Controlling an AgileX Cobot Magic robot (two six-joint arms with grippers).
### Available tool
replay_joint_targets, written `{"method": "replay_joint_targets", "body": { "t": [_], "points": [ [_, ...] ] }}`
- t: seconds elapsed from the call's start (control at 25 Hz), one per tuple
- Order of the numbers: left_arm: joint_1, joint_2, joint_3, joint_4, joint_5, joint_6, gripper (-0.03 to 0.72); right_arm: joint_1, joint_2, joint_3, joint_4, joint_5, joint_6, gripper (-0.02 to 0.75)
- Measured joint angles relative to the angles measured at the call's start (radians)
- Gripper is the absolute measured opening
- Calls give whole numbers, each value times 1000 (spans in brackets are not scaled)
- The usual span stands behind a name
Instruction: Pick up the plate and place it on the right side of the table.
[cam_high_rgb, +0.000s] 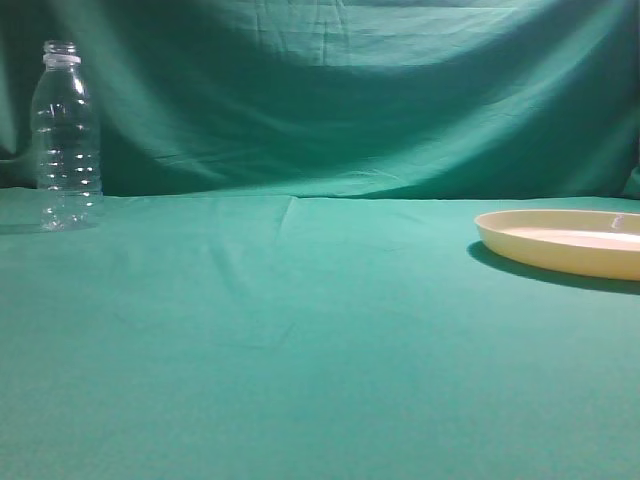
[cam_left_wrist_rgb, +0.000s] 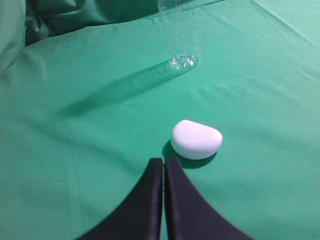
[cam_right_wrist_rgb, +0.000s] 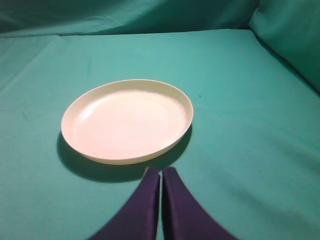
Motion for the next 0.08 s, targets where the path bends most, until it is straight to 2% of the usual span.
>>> {"method": "replay_joint_targets", "body": {
  "t": [0.08],
  "points": [
    [0, 0, 0, 0, 0, 0, 0, 0, 0, 0, 0, 0, 0, 0]
  ]
}}
